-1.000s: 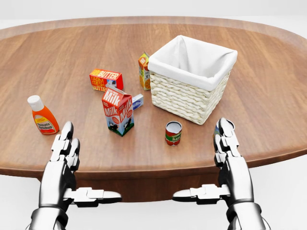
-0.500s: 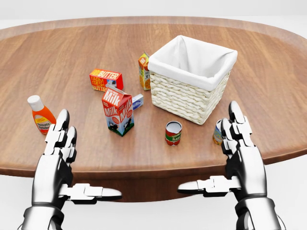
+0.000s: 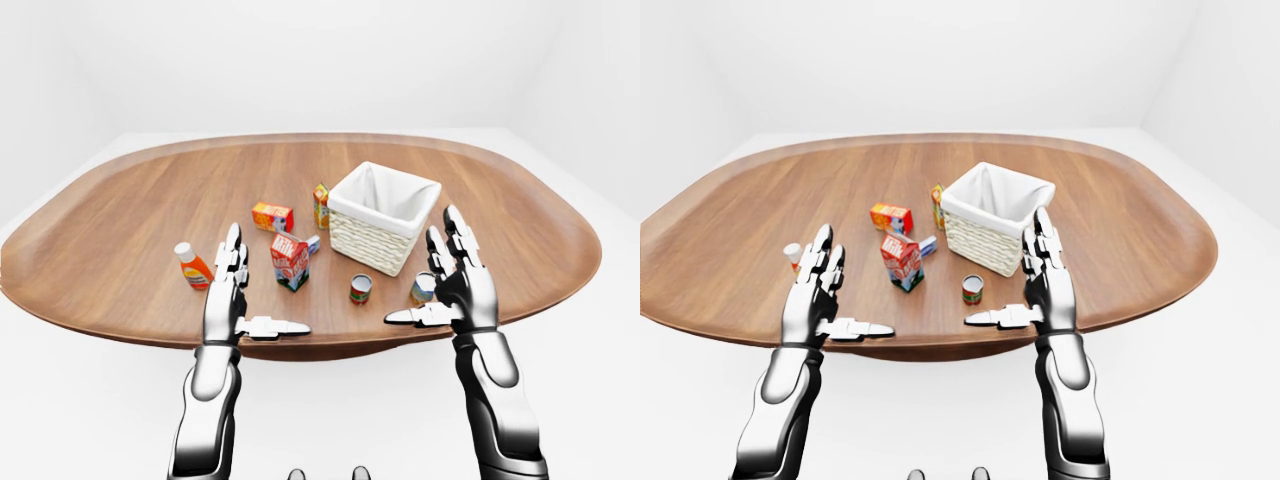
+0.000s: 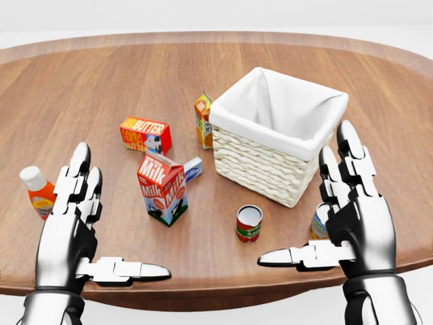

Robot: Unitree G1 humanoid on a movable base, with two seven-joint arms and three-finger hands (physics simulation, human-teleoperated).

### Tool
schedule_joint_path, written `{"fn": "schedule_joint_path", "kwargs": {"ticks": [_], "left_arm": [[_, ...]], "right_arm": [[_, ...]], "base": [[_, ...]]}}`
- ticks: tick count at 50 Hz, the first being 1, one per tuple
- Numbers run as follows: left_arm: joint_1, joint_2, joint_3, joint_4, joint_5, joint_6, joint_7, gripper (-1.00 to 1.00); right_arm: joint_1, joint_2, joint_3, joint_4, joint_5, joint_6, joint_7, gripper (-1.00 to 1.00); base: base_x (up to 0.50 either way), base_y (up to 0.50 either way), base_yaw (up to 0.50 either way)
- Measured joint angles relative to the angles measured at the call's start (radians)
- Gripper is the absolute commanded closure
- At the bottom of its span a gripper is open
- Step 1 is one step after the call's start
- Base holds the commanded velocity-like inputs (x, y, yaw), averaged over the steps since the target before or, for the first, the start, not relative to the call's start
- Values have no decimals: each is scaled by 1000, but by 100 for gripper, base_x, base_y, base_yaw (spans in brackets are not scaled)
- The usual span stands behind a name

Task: Pick up the tomato sauce, and put it in the basket.

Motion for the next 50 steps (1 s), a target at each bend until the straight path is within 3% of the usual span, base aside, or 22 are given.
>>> {"fn": "schedule_joint_path", "kwargs": {"ticks": [9,35,50], "left_arm": [[-8,-1,-3,8,4,0,0,-100],[-2,-2,-10,8,8,0,3,-100],[-2,-3,-12,5,9,0,2,-100]], "right_arm": [[-3,0,3,3,-1,0,3,-100],[9,1,12,13,-21,0,17,-100],[10,2,14,12,-30,0,9,-100]], "base": [[17,-3,0],[-8,-49,0],[2,-3,0]]}}
